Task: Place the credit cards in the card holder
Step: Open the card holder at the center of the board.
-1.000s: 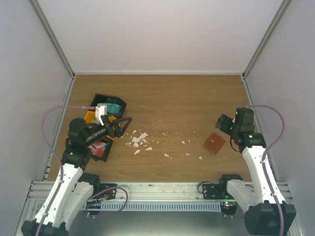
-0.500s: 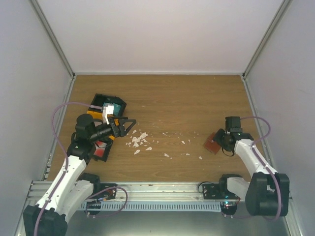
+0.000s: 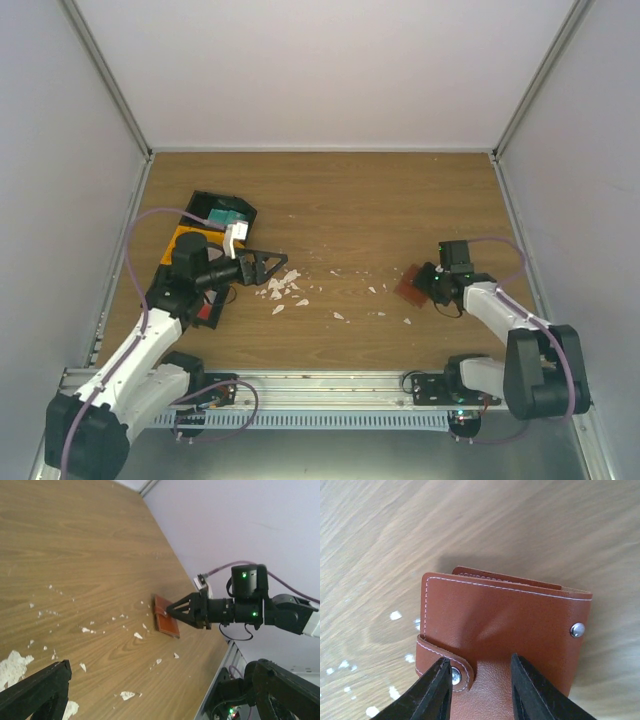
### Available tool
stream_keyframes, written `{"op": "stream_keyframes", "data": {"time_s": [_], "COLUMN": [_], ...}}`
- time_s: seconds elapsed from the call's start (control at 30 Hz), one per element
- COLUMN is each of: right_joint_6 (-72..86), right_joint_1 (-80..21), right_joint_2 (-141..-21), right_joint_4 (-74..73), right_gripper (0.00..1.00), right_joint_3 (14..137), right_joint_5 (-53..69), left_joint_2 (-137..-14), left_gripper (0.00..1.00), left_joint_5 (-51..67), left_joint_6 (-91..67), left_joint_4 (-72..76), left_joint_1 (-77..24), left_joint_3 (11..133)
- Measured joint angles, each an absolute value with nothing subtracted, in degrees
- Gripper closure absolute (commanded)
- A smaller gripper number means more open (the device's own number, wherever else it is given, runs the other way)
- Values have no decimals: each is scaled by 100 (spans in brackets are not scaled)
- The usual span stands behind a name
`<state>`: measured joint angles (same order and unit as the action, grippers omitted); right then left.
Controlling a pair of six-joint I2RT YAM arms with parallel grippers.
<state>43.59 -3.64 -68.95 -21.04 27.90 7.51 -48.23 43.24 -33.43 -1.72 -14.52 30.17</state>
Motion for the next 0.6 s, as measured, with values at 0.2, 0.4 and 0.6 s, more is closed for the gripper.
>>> {"op": "stream_keyframes", "data": {"time_s": [0.2, 0.4, 0.6], "right_joint_6": [4873, 4950, 4781], "right_joint_1": [-1339, -1940, -1942], "right_joint_2": [-7266, -7546, -7148], "right_joint_4": [-1234, -1011, -1553], "right_gripper": [64, 48, 49], "right_joint_3": [2759, 3030, 3181], "right_joint_5": [1039, 1120, 360], "left_joint_2": [-5293, -6195, -7577], "left_gripper": [2, 5, 29], "left_joint_5": [4064, 3741, 3223], "left_joint_6": [-3387, -3454, -3527], "left_joint_4": [-126, 110, 233], "left_joint_1": [-1929, -2659, -3461], "left_joint_3": [2858, 2864, 3358]}}
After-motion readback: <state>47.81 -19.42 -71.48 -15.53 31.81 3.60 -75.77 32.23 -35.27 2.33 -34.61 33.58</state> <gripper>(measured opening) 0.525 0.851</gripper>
